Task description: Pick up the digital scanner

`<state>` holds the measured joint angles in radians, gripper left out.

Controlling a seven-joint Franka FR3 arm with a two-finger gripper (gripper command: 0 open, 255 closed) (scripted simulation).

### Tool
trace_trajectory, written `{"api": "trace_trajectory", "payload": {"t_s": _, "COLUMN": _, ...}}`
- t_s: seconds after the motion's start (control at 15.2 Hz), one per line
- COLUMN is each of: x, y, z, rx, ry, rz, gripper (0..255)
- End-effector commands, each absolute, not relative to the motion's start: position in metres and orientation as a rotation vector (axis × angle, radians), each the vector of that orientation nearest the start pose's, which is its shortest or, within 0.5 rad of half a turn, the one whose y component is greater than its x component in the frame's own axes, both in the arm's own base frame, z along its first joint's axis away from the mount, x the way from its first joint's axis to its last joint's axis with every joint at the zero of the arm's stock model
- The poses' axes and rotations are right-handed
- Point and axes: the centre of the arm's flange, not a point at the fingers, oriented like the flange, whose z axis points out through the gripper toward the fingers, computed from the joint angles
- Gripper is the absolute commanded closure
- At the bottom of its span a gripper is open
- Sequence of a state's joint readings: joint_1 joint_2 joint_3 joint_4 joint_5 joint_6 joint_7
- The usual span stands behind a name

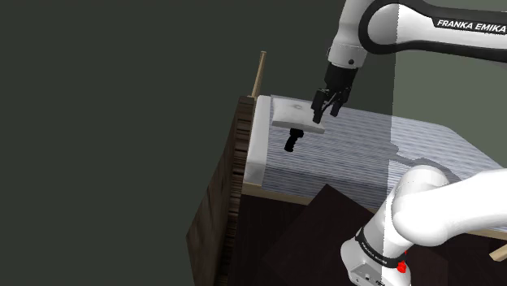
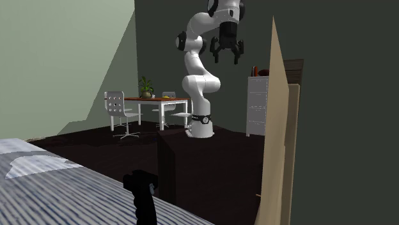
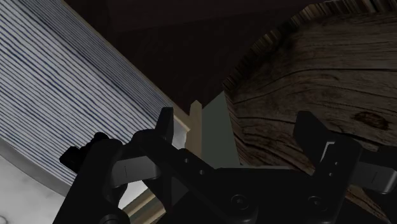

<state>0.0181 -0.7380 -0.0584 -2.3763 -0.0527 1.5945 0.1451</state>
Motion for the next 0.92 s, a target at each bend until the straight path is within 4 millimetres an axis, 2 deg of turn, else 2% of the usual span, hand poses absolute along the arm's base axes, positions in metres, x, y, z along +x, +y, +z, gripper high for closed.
{"api": "trace_trajectory", "payload": {"t_s": 0.0, "x": 0.320, "y": -0.023, "z": 0.567, "rx": -3.146, "ry": 0.263, "rz": 0.069, "gripper": 0}}
{"api": "trace_trajectory", "payload": {"t_s": 0.86, "x": 0.379, "y": -0.154, "z": 0.473, "rx": -3.147, "ry": 0.053, "rz": 0.060, "gripper": 0}}
